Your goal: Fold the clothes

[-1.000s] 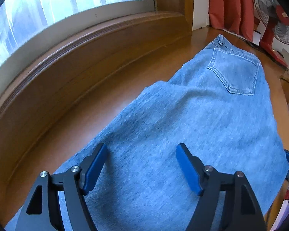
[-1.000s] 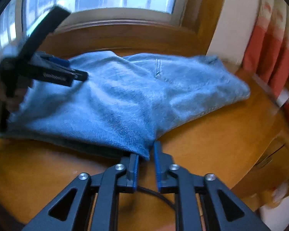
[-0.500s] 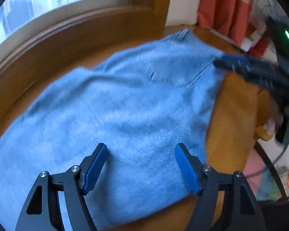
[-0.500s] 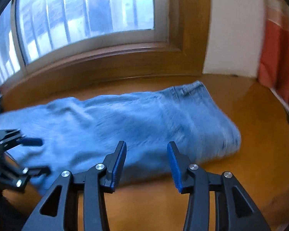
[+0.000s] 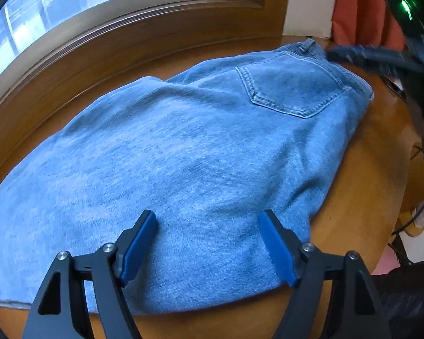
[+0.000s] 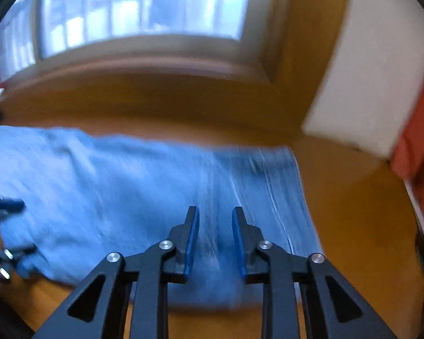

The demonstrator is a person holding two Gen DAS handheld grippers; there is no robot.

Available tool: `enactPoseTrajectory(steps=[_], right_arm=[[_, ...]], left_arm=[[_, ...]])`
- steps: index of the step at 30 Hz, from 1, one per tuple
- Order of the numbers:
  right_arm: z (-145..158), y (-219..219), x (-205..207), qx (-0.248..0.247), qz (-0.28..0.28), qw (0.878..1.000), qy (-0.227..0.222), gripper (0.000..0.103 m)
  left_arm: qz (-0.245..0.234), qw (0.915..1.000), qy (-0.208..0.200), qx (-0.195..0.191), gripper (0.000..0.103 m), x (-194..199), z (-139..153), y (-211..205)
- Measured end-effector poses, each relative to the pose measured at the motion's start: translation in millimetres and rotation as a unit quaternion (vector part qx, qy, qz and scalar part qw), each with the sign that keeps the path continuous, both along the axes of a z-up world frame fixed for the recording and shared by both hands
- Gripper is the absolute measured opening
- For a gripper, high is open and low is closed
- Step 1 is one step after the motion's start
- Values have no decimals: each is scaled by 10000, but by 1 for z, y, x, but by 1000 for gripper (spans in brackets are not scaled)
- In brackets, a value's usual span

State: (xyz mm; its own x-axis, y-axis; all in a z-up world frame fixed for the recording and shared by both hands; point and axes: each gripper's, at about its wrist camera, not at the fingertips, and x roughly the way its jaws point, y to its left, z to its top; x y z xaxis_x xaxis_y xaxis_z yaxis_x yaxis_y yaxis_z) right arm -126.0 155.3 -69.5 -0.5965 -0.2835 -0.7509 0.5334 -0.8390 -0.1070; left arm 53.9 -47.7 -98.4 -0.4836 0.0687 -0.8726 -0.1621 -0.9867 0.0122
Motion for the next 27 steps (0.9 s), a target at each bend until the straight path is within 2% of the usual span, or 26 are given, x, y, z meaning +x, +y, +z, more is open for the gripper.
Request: enactPoseTrajectory(steps=[3, 6, 7, 8, 11, 12, 15, 18, 22, 27], right_arm=[[-11, -24, -32, 4, 283, 9991, -313, 26], [-41, -33, -71, 316, -7, 9979, -570, 26], [-47, -29, -81, 238, -142, 9977, -611, 34], [-49, -23, -91, -23, -283, 9972, -690, 36], [-48, -11, -107, -327, -691, 9940, -784, 35], [-48, -9, -109, -352, -793, 9933, -770, 32], [-44, -13, -105, -288, -930, 9929, -689, 32], [-29, -15, -92, -393, -757, 9954, -446, 32], [-20, -13, -86, -519, -523, 9966, -371, 33], [-45, 10, -107, -235, -887, 9949, -414, 31]], left_arm=[[183, 9998, 17, 8, 78, 1, -1, 2], [335, 9994, 33, 3, 79, 2, -2, 5], [378, 9993, 33, 4, 79, 2, -3, 5], [419, 9991, 33, 3, 79, 2, -3, 7], [496, 9988, 22, -8, 79, 0, -4, 11], [515, 9987, -9, -6, 79, 0, -4, 11], [656, 9977, -131, 136, 77, 3, 0, -4], [798, 9963, 255, 213, 77, -8, 20, -18], [1031, 9928, 595, -126, 77, -55, 26, -28], [1406, 9884, 377, -427, 77, -96, 5, -51]])
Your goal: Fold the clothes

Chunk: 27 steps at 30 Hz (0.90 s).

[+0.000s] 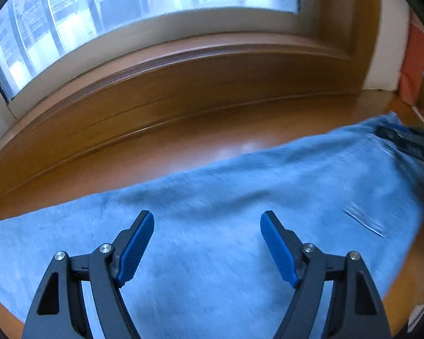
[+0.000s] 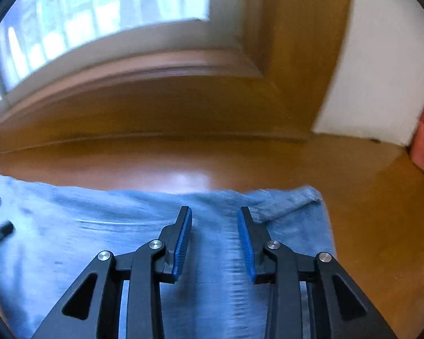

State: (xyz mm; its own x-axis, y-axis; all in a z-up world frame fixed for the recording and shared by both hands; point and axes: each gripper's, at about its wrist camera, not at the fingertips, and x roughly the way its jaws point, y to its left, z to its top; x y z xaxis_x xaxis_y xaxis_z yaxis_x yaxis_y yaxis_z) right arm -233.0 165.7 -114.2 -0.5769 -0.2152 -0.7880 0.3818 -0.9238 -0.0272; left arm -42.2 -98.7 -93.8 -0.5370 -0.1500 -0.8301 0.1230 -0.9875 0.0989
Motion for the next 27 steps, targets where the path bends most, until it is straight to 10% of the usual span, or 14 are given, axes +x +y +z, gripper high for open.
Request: enactPoseTrajectory(steps=[7, 14, 27], right_arm=[[-1, 17, -19, -205, -166, 9997, 4, 21], [45, 49, 54, -850, -167, 9959, 254, 40], [16, 51, 107, -14, -569, 9983, 149, 45]], left_arm=[[464, 9978, -192, 435, 81, -5, -18, -31], [482, 9986, 23, 227, 79, 43, 9, -35], [1302, 9889, -431, 573, 79, 114, 3, -94]])
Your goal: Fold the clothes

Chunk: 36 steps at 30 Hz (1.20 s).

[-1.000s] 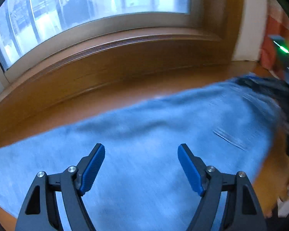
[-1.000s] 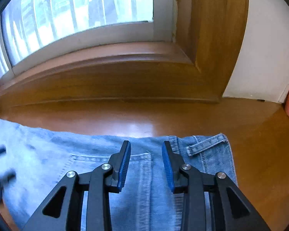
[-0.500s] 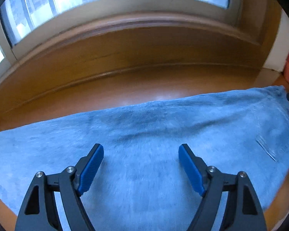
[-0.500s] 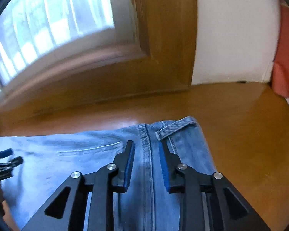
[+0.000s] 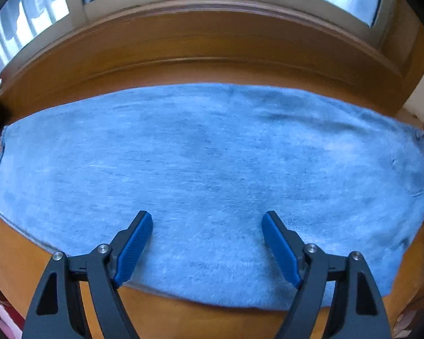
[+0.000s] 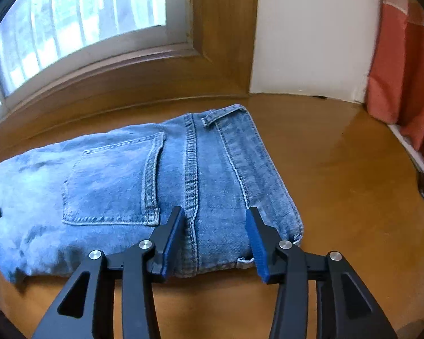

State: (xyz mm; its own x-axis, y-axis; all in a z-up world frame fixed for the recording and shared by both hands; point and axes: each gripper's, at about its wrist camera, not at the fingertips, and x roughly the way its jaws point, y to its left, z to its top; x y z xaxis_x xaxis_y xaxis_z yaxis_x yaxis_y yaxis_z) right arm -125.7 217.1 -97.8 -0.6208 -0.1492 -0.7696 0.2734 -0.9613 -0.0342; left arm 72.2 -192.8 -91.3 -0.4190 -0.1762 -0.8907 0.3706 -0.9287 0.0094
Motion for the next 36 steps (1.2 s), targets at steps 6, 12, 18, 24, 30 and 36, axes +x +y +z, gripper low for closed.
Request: enactPoseTrajectory(steps=[6, 12, 18, 24, 30, 36], right_arm=[[33, -41, 46, -61, 159, 9998, 77, 54], [43, -117, 100, -398, 638, 9971, -86, 58], [30, -212, 158, -478, 914, 9938, -409, 58], [15, -280, 206, -550, 1070, 9908, -617, 58], [14, -330, 228, -401, 1491, 9854, -724, 58], [12, -363, 234, -377, 1879, 9789, -702, 58]], left_arm=[[-107, 9998, 150, -111, 79, 30, 17, -27], [-170, 9995, 245, -61, 79, 64, 19, -38], [-326, 9990, 301, 36, 79, 88, 14, -96], [-493, 9984, 212, -161, 79, 109, 8, -130], [-396, 9986, 309, -134, 79, 127, 11, -152], [-285, 9990, 168, -288, 79, 139, 15, -169]])
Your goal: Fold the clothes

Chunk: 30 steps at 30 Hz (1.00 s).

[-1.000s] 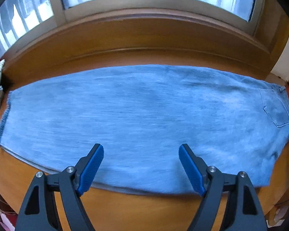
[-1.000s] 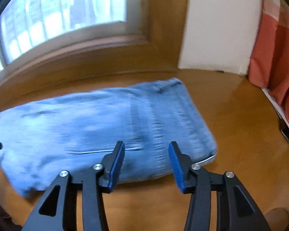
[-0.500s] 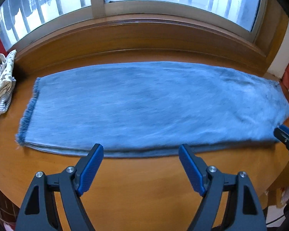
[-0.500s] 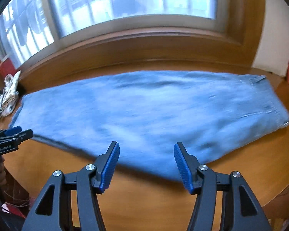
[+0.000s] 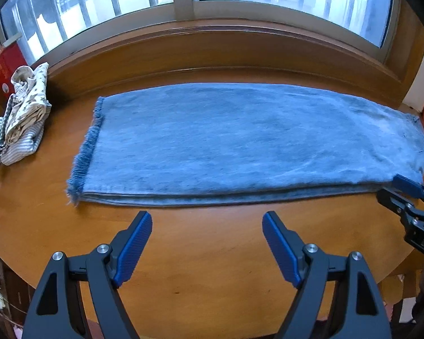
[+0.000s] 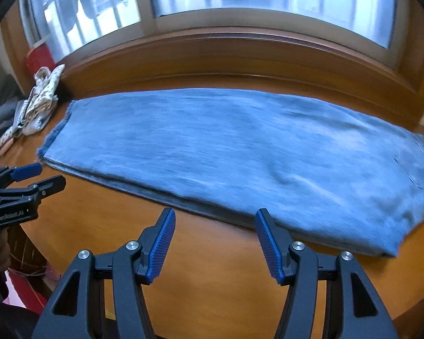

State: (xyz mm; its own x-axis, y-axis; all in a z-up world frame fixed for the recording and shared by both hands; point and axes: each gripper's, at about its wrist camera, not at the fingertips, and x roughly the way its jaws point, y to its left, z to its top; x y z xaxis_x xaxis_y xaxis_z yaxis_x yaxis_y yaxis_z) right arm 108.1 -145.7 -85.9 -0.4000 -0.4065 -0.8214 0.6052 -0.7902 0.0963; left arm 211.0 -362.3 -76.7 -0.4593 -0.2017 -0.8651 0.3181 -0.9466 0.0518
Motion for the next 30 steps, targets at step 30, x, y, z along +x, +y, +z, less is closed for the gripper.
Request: enactPoseTrajectory(steps=[30], right_arm=[[-1, -217, 119, -350, -1327, 9905, -49, 58]], left_arm=[[-2151, 9761, 11, -295, 80, 21, 5, -206]])
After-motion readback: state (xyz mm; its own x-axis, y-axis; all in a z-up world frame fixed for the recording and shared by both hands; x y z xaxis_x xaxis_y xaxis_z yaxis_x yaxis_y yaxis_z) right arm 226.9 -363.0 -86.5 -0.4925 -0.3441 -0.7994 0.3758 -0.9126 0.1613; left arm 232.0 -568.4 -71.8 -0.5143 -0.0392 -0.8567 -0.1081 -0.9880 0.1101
